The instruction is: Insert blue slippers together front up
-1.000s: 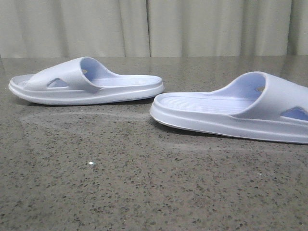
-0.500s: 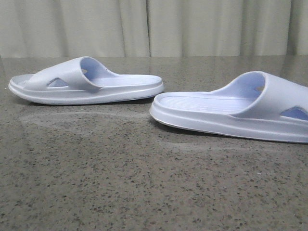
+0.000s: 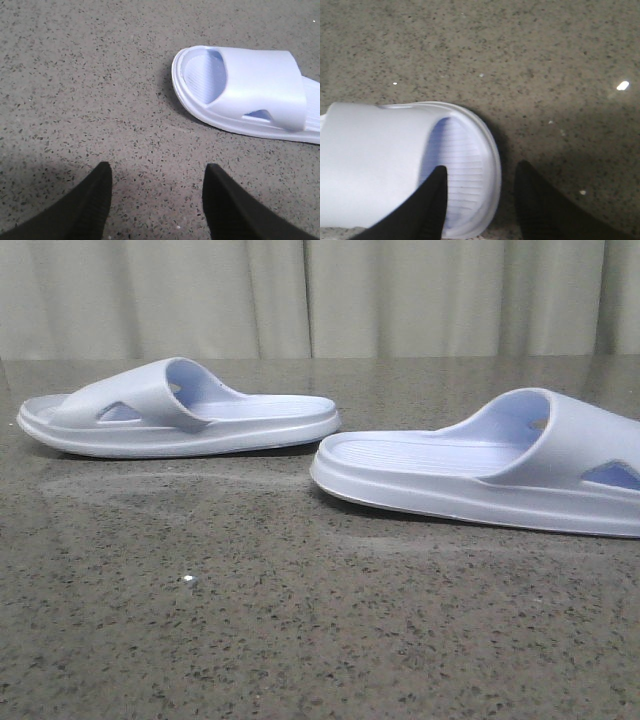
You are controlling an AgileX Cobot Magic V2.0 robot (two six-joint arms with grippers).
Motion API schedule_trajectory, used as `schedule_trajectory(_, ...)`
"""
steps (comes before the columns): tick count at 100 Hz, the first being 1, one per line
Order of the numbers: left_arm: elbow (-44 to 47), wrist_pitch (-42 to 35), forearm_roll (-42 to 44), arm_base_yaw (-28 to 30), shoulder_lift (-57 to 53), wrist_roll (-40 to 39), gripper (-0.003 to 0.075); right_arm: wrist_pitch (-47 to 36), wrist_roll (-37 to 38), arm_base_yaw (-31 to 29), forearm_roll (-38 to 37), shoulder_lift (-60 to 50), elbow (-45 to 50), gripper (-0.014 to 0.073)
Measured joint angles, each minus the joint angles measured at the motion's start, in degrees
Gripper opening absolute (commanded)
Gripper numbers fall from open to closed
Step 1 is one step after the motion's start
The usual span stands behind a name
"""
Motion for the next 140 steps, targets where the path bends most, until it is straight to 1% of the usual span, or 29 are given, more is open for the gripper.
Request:
schedule_trajectory(8, 0.0, -0.3, -1.0, 0.0, 0.6, 0.9, 0.0363, 1.4, -1.2, -1.2, -0.1, 1.0, 0.0, 0.0267)
schedule_trajectory(18, 0.0, -0.7, -2.4, 0.0, 1.3, 2.3, 0.0363, 2.8, -3.2, -1.4, 0.4, 2.9, 0.0, 0.0267)
schedule_trajectory(34, 0.0, -1.3, -4.0, 0.0, 2.0, 3.9, 0.0363, 2.8, -5.4, -1.4, 1.6, 6.5, 0.0, 0.0266)
schedule_trajectory(53, 0.0, -1.3, -5.4, 0.0, 2.0, 5.5, 0.0363, 2.2, -11.5, -1.4, 8.3, 10.9, -0.3, 0.0266)
schedule_trajectory(66, 0.0, -1.3, -5.9, 0.0, 2.0, 6.5, 0.0363, 2.1, -18.1, -2.0, 15.0, 14.1, -0.6, 0.0261)
schedule_trajectory(71, 0.0, -1.3, -6.0, 0.0, 2.0, 6.6, 0.0363, 2.3, -20.2, -2.4, 17.6, 15.1, -0.8, 0.0228)
schedule_trajectory(76, 0.0, -1.3, -6.2, 0.0, 2.1, 6.6, 0.0363, 2.8, -21.9, -3.0, 19.7, 15.8, -0.8, 0.0158)
schedule_trajectory(80, 0.0, -1.3, -6.1, 0.0, 2.1, 6.6, 0.0363, 3.1, -23.1, -3.4, 20.9, 16.3, -0.9, 0.0066)
schedule_trajectory(81, 0.0, -1.3, -6.1, 0.0, 2.1, 6.6, 0.0363, 3.2, -23.2, -3.5, 21.2, 16.3, -0.9, 0.0032)
schedule_trajectory(83, 0.0, -1.3, -6.1, 0.0, 2.1, 6.6, 0.0363, 3.4, -23.6, -3.7, 21.4, 16.4, -0.9, -0.0002)
schedule_trajectory(84, 0.0, -1.3, -6.1, 0.0, 2.1, 6.6, 0.0363, 3.4, -23.7, -3.8, 21.6, 16.6, -0.9, -0.0039)
schedule_trajectory(87, 0.0, -1.3, -6.1, 0.0, 2.2, 6.6, 0.0363, 3.7, -23.8, -4.1, 21.7, 16.7, -0.9, -0.0109)
schedule_trajectory(103, -2.0, -0.9, -6.4, 0.0, 5.4, 6.8, 0.0363, 4.4, -24.1, -4.8, 23.3, 16.8, -0.9, -0.0102)
schedule_trajectory(128, -11.6, 1.9, -7.8, 0.1, 16.5, 7.3, 0.0363, 4.7, -24.5, -5.1, 23.5, 16.8, -0.9, -0.0102)
schedule_trajectory(133, -13.6, 3.4, -9.3, 0.7, 19.0, 8.6, 0.0363, 4.7, -24.6, -5.1, 23.5, 16.8, -0.9, -0.0102)
schedule_trajectory(140, -16.0, 6.1, -13.5, 1.9, 22.7, 12.6, 0.0363, 4.7, -24.6, -5.1, 23.5, 16.8, -0.9, -0.0102)
